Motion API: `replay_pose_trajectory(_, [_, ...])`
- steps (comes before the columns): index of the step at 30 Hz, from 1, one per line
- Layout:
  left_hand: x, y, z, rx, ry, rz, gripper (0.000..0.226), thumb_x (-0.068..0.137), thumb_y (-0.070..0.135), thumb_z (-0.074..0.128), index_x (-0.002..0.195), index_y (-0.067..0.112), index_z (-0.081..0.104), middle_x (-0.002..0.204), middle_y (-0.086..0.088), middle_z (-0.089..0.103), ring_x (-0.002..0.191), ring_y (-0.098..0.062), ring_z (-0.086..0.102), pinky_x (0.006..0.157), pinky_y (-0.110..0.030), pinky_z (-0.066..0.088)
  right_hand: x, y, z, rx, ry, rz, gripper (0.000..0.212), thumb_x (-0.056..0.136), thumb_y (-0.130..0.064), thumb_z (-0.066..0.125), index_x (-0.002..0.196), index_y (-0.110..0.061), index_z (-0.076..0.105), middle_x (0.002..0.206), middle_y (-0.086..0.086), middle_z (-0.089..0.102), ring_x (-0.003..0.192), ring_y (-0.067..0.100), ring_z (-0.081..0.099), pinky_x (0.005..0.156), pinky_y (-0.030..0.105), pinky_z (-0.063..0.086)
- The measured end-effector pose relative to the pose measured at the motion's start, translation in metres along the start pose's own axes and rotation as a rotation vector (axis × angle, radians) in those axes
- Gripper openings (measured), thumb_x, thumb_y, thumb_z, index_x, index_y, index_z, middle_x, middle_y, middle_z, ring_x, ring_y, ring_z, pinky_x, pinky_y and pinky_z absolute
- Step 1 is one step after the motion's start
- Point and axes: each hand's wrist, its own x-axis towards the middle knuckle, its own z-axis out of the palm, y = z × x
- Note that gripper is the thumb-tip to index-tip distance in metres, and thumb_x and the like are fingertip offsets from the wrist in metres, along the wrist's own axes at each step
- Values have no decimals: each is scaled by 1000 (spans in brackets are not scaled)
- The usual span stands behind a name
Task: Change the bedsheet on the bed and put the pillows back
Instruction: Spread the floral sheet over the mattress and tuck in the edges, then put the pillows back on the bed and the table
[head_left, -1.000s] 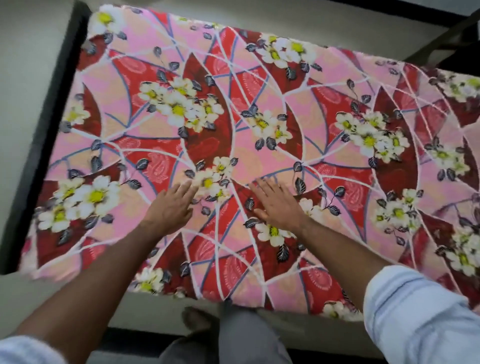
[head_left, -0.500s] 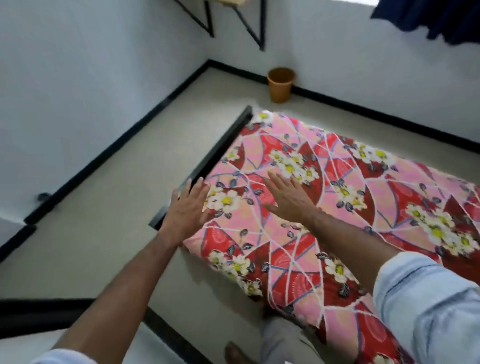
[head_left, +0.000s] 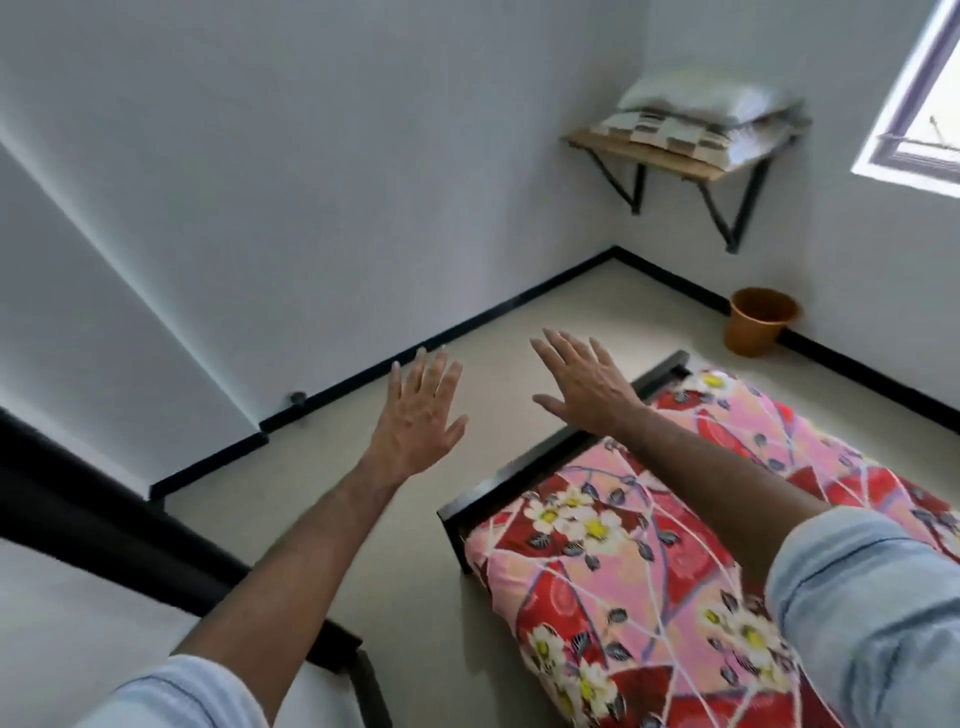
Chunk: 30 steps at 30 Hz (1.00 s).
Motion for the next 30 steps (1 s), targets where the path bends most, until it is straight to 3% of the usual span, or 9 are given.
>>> replay_pose_trajectory(11, [28, -136, 3, 72, 11, -321, 80, 100, 55, 39, 163, 14, 11, 171, -9, 0, 157, -34, 0, 124, -61, 10, 203, -53, 3, -2, 29, -262, 85, 96, -57, 49, 160, -22, 5, 168, 4, 3, 154, 26, 9, 124, 53, 11])
replay_pose_trajectory(16, [66, -217, 25, 79, -13, -363, 81, 102, 53, 39, 163, 16, 1, 171, -8, -11, 157, -33, -9, 125, -60, 3, 296, -92, 26, -30, 23, -314, 85, 96, -52, 51, 160, -21, 4, 168, 4, 1, 155, 26, 7, 124, 54, 10])
replay_pose_trajectory(25, [184, -371, 46, 69, -37, -301, 76, 105, 53, 30, 163, 16, -1, 170, -9, -12, 157, -33, -11, 124, -60, 0, 459, -124, 48, -32, 10, -215, 82, 97, -53, 50, 160, -21, 8, 168, 3, 1, 155, 25, 6, 124, 53, 8])
replay_pose_trajectory(30, [267, -406, 68, 20, -68, -207, 76, 104, 52, 31, 163, 16, 0, 171, -10, -10, 157, -34, -10, 124, -60, 2, 516, -99, 61, -45, 1, -159, 81, 96, -53, 51, 160, -21, 12, 168, 3, 5, 154, 25, 10, 124, 53, 11])
